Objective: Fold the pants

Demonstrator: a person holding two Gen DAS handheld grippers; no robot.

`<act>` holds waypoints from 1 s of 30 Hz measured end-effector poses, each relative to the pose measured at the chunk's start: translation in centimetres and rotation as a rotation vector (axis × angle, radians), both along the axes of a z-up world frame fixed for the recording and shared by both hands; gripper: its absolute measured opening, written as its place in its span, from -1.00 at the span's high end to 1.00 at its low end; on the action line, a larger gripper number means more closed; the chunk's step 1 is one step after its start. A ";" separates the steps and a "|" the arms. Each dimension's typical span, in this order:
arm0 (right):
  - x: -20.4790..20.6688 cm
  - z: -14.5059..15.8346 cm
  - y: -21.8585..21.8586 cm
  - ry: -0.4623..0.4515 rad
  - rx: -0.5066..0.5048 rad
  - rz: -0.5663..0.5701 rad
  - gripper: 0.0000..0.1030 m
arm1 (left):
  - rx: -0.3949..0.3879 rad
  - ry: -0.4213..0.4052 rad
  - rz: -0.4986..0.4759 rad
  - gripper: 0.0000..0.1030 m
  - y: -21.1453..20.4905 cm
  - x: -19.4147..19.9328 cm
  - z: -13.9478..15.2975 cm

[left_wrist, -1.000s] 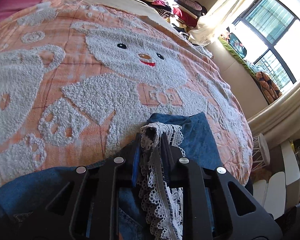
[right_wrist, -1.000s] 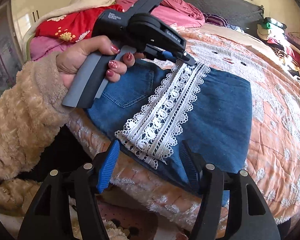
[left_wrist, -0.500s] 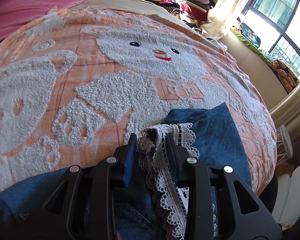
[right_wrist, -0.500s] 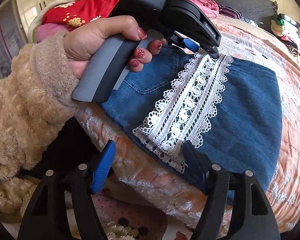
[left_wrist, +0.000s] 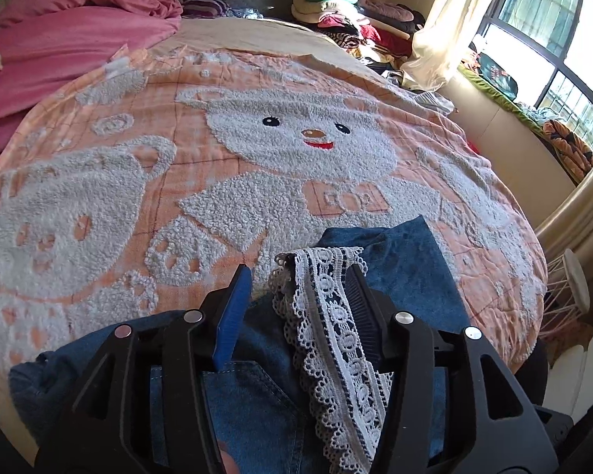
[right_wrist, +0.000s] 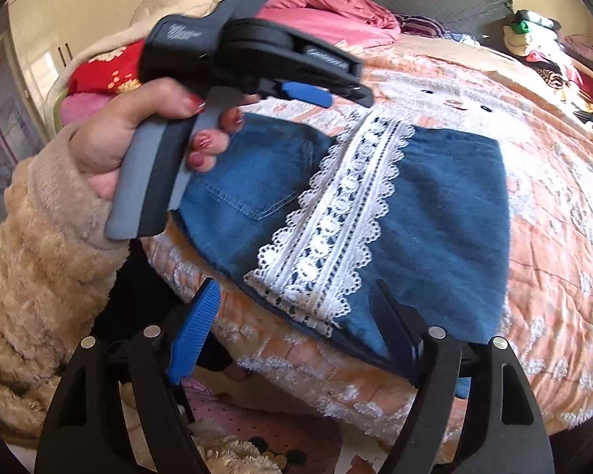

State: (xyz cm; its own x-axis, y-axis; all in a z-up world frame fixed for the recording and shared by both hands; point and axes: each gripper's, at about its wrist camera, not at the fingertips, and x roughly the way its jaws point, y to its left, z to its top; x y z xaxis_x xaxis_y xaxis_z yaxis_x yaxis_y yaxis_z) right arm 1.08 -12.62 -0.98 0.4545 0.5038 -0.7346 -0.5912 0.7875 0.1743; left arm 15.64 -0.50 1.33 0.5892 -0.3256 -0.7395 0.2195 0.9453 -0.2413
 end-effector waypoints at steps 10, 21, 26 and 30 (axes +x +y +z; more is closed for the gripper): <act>0.7 1.2 -2.5 -0.017 0.032 -0.078 -0.51 | 0.012 -0.056 0.034 -0.04 0.5 -2.6 2.2; 1.0 2.6 -4.9 -0.051 0.046 -0.163 -0.52 | 0.005 -0.065 0.042 -0.23 0.5 -5.6 3.4; 1.2 2.8 -5.7 -0.059 0.042 -0.192 -0.52 | 0.011 -0.073 0.039 -0.37 0.3 -6.7 3.7; 1.5 2.8 -6.1 -0.060 0.038 -0.209 -0.52 | 0.014 -0.076 0.049 -0.44 0.6 -7.5 3.7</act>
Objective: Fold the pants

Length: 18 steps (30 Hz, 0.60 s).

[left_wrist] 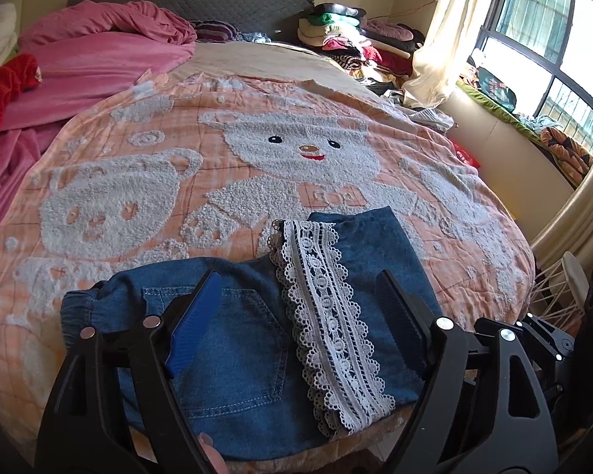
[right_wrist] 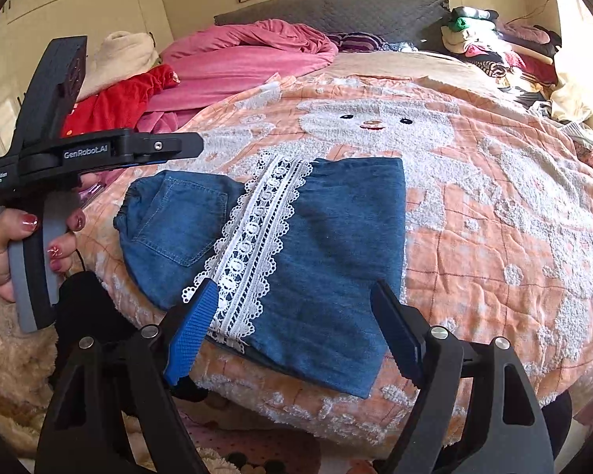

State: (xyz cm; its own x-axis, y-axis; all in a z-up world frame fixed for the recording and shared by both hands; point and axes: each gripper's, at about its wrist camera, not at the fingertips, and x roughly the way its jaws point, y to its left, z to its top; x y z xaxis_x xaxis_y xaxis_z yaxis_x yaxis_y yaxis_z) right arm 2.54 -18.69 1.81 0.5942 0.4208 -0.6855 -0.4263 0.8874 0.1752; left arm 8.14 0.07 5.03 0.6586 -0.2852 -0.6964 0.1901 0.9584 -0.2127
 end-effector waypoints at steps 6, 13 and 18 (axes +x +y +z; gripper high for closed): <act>0.3 0.6 0.0 -0.021 -0.006 0.001 -0.52 | 0.019 -0.013 0.030 -0.66 0.8 -1.3 0.1; 1.7 1.5 0.9 -0.039 -0.018 0.009 -0.52 | 0.044 -0.017 0.085 -0.74 2.8 -2.4 -0.1; 3.0 2.8 2.5 -0.072 -0.029 0.035 -0.52 | 0.037 -0.008 0.132 -0.75 5.2 -2.9 -0.4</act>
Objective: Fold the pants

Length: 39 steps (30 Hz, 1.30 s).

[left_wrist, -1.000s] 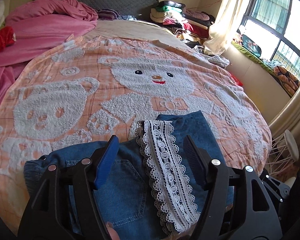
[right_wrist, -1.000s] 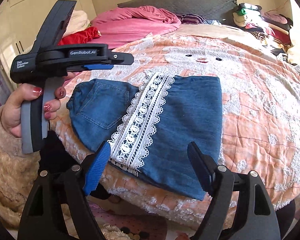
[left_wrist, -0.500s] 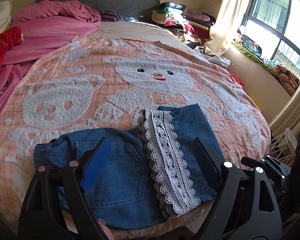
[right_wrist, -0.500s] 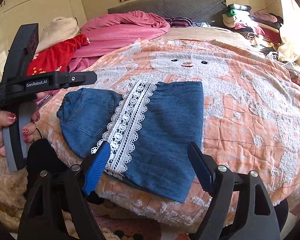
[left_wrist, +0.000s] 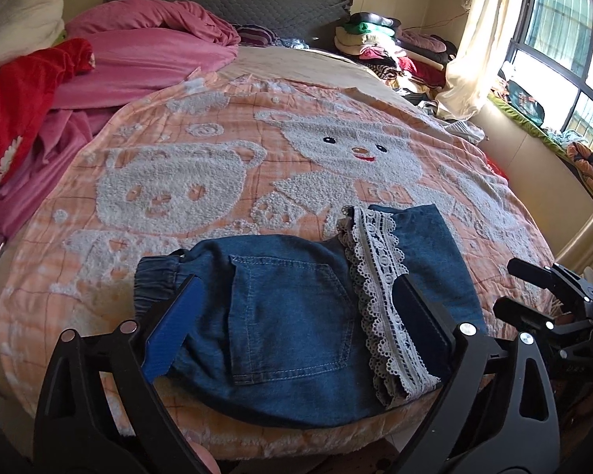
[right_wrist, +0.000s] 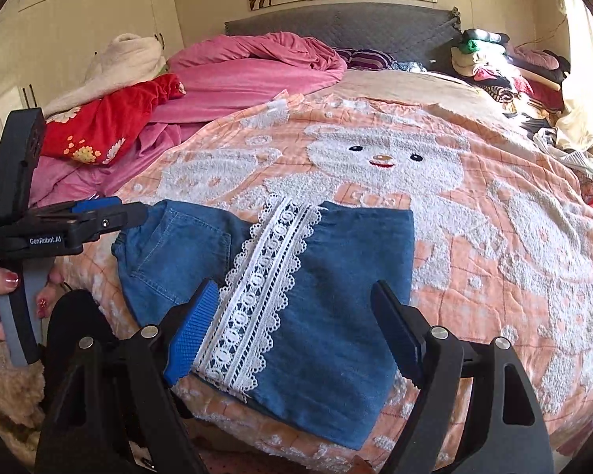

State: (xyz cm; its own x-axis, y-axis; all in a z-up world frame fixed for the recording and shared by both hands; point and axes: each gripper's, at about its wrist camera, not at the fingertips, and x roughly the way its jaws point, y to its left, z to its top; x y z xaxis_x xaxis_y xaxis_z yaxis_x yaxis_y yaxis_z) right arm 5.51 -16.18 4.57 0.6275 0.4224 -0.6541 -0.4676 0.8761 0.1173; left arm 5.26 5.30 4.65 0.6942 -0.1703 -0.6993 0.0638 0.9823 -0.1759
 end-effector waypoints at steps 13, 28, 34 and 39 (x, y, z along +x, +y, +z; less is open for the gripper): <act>4.1 3.0 7.5 -0.043 -0.013 0.165 -0.52 | -0.040 0.034 0.148 -0.75 6.4 -2.0 -1.6; 7.3 0.4 17.8 0.073 -0.080 0.424 -0.52 | -0.268 0.136 0.233 -0.27 9.8 -4.2 -6.3; 8.0 -1.1 21.1 0.111 -0.120 0.499 -0.52 | -0.309 0.163 0.193 0.05 8.8 -3.5 -7.8; 8.5 -2.7 23.3 0.139 -0.152 0.553 -0.52 | -0.323 0.179 0.183 0.17 8.5 -2.8 -8.7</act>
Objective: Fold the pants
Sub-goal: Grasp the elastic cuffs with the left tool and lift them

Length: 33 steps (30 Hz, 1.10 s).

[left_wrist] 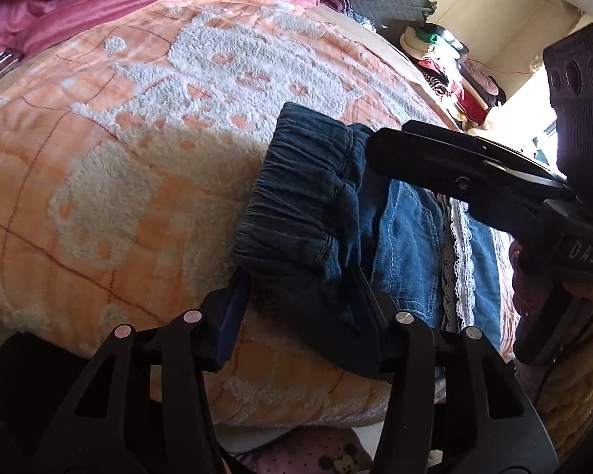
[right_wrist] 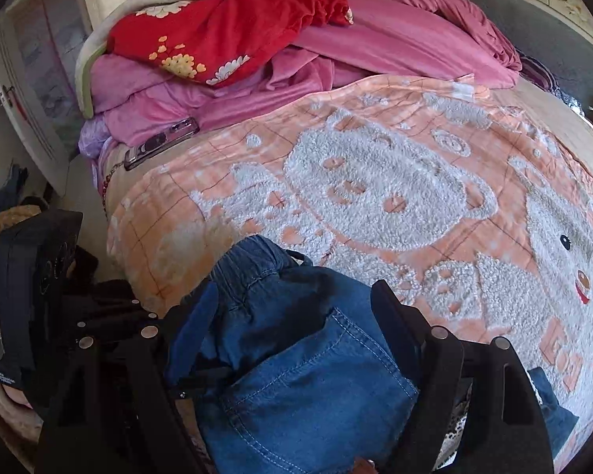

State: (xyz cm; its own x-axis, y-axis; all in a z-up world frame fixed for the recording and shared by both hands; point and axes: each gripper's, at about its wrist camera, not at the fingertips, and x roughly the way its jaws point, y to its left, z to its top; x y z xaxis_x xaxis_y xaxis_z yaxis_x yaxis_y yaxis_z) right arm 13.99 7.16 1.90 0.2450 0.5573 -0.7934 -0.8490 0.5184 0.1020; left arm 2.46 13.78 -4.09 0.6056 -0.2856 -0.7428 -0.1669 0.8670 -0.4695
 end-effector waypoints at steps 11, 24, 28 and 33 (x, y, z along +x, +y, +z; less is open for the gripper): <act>2.2 -3.4 2.9 0.147 -0.030 0.073 -0.52 | -0.004 0.011 -0.003 0.17 0.1 0.5 -0.6; 2.8 -3.8 1.5 0.236 0.093 0.119 0.27 | -0.025 0.011 0.003 0.03 0.4 0.5 -0.4; 2.6 -2.1 -0.8 0.253 0.187 0.117 0.32 | -0.022 0.000 0.000 -0.32 0.0 0.2 0.4; 2.2 0.2 -4.3 0.252 0.284 0.105 0.32 | -0.024 -0.021 -0.035 -0.37 -1.6 -0.1 1.5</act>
